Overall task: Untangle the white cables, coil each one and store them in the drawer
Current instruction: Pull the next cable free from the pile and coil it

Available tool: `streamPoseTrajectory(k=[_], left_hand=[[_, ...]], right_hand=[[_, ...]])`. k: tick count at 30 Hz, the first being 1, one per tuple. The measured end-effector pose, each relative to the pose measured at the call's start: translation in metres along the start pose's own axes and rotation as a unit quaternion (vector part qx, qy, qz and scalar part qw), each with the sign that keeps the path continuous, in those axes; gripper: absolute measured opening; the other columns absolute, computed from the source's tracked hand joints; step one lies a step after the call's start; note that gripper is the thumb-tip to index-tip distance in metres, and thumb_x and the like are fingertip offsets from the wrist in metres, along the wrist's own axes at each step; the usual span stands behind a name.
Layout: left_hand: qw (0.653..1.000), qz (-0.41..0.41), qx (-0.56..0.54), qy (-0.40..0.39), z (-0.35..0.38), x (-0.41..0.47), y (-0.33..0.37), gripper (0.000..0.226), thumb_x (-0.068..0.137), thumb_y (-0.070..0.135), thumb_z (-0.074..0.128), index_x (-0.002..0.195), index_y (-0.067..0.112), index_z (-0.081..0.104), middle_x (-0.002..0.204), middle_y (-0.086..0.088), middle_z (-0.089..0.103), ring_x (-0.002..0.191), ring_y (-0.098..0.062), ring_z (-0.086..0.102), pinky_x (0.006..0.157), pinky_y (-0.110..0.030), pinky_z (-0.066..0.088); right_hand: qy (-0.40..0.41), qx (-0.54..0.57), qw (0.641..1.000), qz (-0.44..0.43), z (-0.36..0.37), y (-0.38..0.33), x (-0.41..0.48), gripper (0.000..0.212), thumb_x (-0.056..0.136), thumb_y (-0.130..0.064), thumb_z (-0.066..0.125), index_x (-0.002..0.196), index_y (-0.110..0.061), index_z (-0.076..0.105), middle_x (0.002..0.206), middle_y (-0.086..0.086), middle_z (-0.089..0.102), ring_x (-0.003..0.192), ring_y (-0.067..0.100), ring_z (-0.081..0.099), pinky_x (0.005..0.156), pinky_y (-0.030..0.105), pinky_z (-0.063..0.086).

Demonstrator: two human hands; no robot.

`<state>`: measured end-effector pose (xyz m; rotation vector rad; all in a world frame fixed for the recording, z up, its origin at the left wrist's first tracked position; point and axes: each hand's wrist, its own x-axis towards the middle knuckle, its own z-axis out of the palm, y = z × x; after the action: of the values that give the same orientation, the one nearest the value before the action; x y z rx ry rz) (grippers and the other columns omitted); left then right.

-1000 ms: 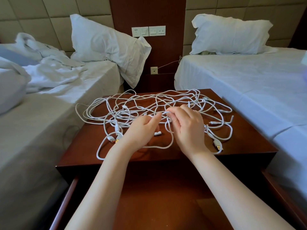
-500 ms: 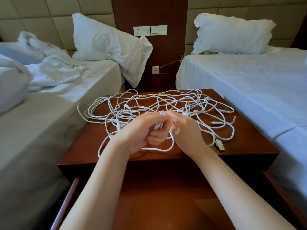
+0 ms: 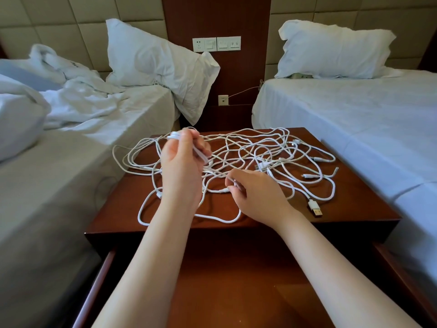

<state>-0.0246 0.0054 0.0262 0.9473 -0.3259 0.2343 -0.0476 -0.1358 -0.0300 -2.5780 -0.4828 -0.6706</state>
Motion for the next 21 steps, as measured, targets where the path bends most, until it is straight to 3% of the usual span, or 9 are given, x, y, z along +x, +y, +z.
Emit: streamPoseTrajectory(k=[4, 8, 10, 13, 15, 17, 18, 19, 21], left_hand=[[0.981, 0.098, 0.131, 0.103, -0.018, 0.008, 0.004, 0.029, 0.101, 0.012, 0.038, 0.076, 0.014, 0.053, 0.058, 0.008, 0.057, 0.060, -0.012, 0.055, 0.069, -0.029, 0.047], [0.918, 0.163, 0.320, 0.166, -0.035, 0.010, -0.004, 0.030, 0.095, 0.020, 0.039, 0.072, 0.015, 0.057, 0.070, 0.001, 0.064, 0.075, -0.019, 0.064, 0.081, -0.041, 0.052], [0.887, 0.177, 0.394, 0.161, -0.039, 0.010, -0.007, 0.031, 0.096, 0.018, 0.040, 0.073, 0.012, 0.060, 0.077, -0.002, 0.067, 0.082, -0.020, 0.064, 0.082, -0.035, 0.049], [0.828, 0.167, 0.516, 0.143, -0.037, 0.006, -0.008, 0.032, 0.099, 0.012, 0.041, 0.078, -0.001, 0.062, 0.084, -0.008, 0.065, 0.076, -0.008, 0.048, 0.071, -0.014, 0.030], [0.789, 0.158, 0.583, 0.114, -0.032, 0.001, -0.011, 0.033, 0.101, 0.014, 0.041, 0.086, -0.010, 0.058, 0.085, -0.018, 0.062, 0.076, -0.016, 0.045, 0.068, -0.020, 0.026], [0.751, 0.133, 0.643, 0.065, -0.023, -0.004, -0.012, 0.029, 0.102, 0.014, 0.038, 0.094, -0.009, 0.054, 0.088, -0.022, 0.057, 0.076, -0.029, 0.048, 0.065, -0.028, 0.028], [0.735, 0.120, 0.666, 0.043, -0.019, -0.005, -0.013, 0.026, 0.102, 0.015, 0.036, 0.095, -0.005, 0.052, 0.087, -0.018, 0.054, 0.076, -0.027, 0.046, 0.063, -0.027, 0.029], [0.729, 0.109, 0.675, 0.025, -0.016, -0.007, -0.013, 0.025, 0.102, 0.016, 0.035, 0.090, 0.000, 0.050, 0.084, -0.012, 0.049, 0.075, -0.023, 0.043, 0.061, -0.026, 0.027], [0.749, 0.093, 0.656, -0.011, -0.013, -0.009, -0.013, 0.030, 0.101, 0.017, 0.035, 0.073, 0.008, 0.041, 0.077, -0.005, 0.046, 0.071, -0.019, 0.043, 0.057, -0.028, 0.024]], right_hand=[[0.074, -0.010, 0.997, -0.020, 0.003, 0.003, -0.002, 0.009, 0.091, -0.013, 0.057, 0.090, -0.017, 0.065, 0.078, -0.006, 0.061, 0.063, 0.006, 0.047, 0.055, 0.017, 0.038], [0.187, -0.015, 0.981, -0.047, 0.007, 0.009, 0.002, 0.019, 0.094, -0.020, 0.051, 0.089, -0.010, 0.067, 0.081, -0.003, 0.062, 0.078, 0.007, 0.051, 0.068, 0.010, 0.032], [0.210, 0.001, 0.975, -0.076, 0.007, 0.011, 0.002, 0.021, 0.094, -0.022, 0.053, 0.092, -0.008, 0.069, 0.082, -0.001, 0.065, 0.080, 0.009, 0.056, 0.073, 0.011, 0.037], [0.223, 0.010, 0.969, -0.105, 0.006, 0.008, -0.001, 0.023, 0.096, -0.024, 0.054, 0.096, -0.009, 0.071, 0.082, -0.003, 0.070, 0.071, 0.012, 0.065, 0.060, 0.021, 0.051], [0.258, -0.017, 0.960, -0.105, 0.007, 0.007, -0.002, 0.022, 0.097, -0.023, 0.054, 0.097, -0.008, 0.071, 0.078, -0.002, 0.070, 0.065, 0.014, 0.064, 0.051, 0.027, 0.051], [0.297, -0.038, 0.949, -0.096, 0.006, 0.008, -0.001, 0.021, 0.097, -0.022, 0.055, 0.096, -0.007, 0.071, 0.075, 0.000, 0.069, 0.063, 0.017, 0.064, 0.049, 0.032, 0.051], [0.313, -0.044, 0.944, -0.091, 0.005, 0.008, -0.001, 0.022, 0.098, -0.022, 0.054, 0.096, -0.007, 0.071, 0.073, 0.001, 0.067, 0.062, 0.018, 0.062, 0.049, 0.032, 0.050], [0.325, -0.047, 0.941, -0.087, 0.004, 0.009, -0.001, 0.025, 0.098, -0.023, 0.053, 0.095, -0.006, 0.071, 0.071, 0.002, 0.066, 0.062, 0.018, 0.062, 0.050, 0.032, 0.050], [0.338, -0.042, 0.937, -0.075, 0.002, 0.009, -0.001, 0.030, 0.100, -0.026, 0.049, 0.096, -0.006, 0.071, 0.074, 0.003, 0.068, 0.066, 0.018, 0.063, 0.057, 0.031, 0.052]])
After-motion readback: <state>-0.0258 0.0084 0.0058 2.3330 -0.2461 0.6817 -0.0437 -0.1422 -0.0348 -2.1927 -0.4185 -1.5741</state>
